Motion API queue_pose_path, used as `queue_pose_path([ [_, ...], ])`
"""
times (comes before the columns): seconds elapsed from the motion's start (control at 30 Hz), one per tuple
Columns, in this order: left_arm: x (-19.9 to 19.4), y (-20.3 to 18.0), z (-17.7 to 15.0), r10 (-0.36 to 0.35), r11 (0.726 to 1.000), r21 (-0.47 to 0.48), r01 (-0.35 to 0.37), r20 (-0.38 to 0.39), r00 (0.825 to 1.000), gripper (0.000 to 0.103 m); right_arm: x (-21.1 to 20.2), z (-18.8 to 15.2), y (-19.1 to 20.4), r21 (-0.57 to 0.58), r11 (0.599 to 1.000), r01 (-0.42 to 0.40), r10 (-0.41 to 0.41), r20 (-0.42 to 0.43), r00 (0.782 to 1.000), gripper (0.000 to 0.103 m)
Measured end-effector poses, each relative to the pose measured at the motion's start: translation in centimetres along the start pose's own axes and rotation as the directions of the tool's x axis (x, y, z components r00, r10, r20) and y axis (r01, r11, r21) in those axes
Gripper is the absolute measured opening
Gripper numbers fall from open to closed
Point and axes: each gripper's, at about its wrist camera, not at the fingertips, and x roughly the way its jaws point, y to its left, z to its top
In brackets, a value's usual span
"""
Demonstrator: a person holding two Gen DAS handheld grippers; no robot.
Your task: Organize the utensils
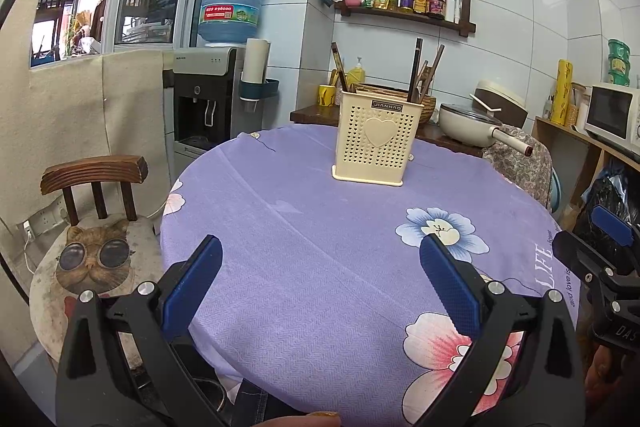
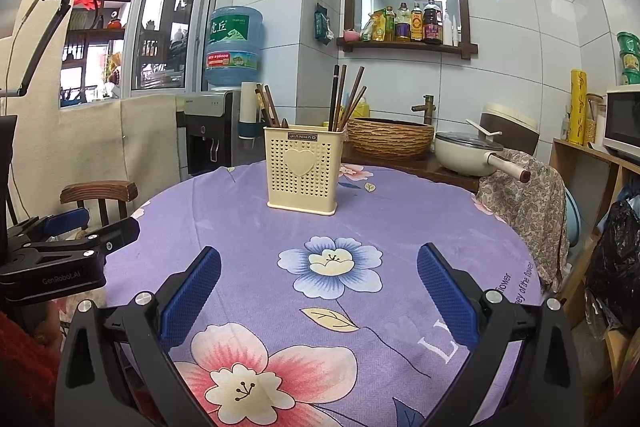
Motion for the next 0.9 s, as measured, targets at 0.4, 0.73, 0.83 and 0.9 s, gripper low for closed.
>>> queue_pose_path([
  [0.4,0.04,-0.12,-0.05,0.001,1.000,-0.001,-0.001,-0.004,1.000,0.097,0.20,-0.15,-0.02,0.002,1.000,-0.007,0.007,-0.006,1.000,0.097],
  [0.73,0.00,-0.06,-0.14,0.004,1.000,-0.003,-0.004,-0.001,1.000,0.097,0.22,-0.16,0.03,0.003,1.000,-0.009,0.009,-0.009,1.000,0.097],
  [0.83,-0.02,-0.02,-0.13,0.000,1.000,-0.001,0.000,-0.002,1.000,0.097,0.30,-0.26,0.01,0.004,1.000,-0.010,0.010,-0.010,1.000,0.097],
  [0.9,0.01,0.00,-0.13,-0.002,1.000,-0.001,0.002,-0.005,1.000,0.097,0.32,-0.44,0.09,0.004,1.000,-0.011,0.011,-0.011,1.000,0.097],
])
